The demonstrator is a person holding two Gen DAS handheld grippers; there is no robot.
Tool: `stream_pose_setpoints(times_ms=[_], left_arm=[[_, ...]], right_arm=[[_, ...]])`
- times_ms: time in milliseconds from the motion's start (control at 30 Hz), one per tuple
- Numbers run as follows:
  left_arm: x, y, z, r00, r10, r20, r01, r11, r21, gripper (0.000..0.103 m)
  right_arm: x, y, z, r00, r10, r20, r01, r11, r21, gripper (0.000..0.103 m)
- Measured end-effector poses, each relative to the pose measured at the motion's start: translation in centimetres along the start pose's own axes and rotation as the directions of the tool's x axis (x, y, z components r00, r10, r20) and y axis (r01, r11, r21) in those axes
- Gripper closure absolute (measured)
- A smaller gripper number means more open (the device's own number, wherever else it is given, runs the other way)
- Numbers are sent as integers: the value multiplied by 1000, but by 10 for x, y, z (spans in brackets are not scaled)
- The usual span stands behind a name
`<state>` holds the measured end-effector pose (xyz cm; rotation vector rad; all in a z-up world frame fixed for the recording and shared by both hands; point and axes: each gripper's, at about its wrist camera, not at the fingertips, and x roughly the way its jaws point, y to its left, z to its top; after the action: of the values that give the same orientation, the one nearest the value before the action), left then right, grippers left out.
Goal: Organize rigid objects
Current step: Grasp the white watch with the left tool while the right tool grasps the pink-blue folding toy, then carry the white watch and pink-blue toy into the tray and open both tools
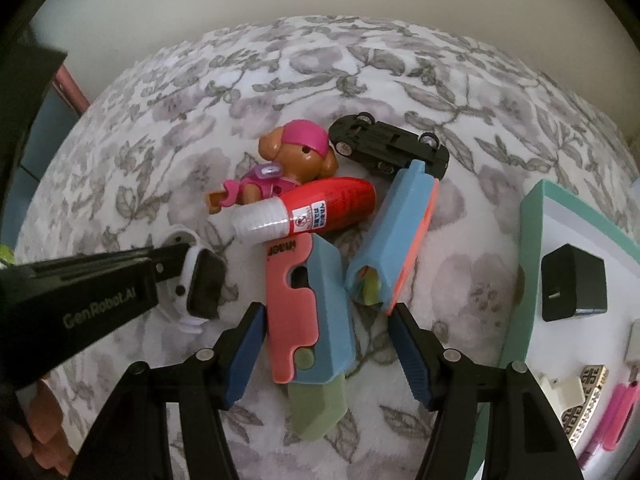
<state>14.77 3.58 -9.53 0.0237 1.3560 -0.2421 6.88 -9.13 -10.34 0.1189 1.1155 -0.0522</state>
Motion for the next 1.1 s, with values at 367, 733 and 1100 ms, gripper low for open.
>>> stream_pose_setpoints(times_ms=[367,733,1100], left_arm=[[7,7,3,1000,-9,3,9,1000,-8,90],[-11,-1,-3,999,24,42,-23,999,-25,94],[-55,-19,-7,990,40,138,-38,999,-14,94]], right_arm=[[0,7,-2,998,-52,18,53,998,-41,50],[-11,1,-19,1000,-10,17,11,1000,-12,55],[-35,-20,-28,993,112,46,-116,988,98,55]])
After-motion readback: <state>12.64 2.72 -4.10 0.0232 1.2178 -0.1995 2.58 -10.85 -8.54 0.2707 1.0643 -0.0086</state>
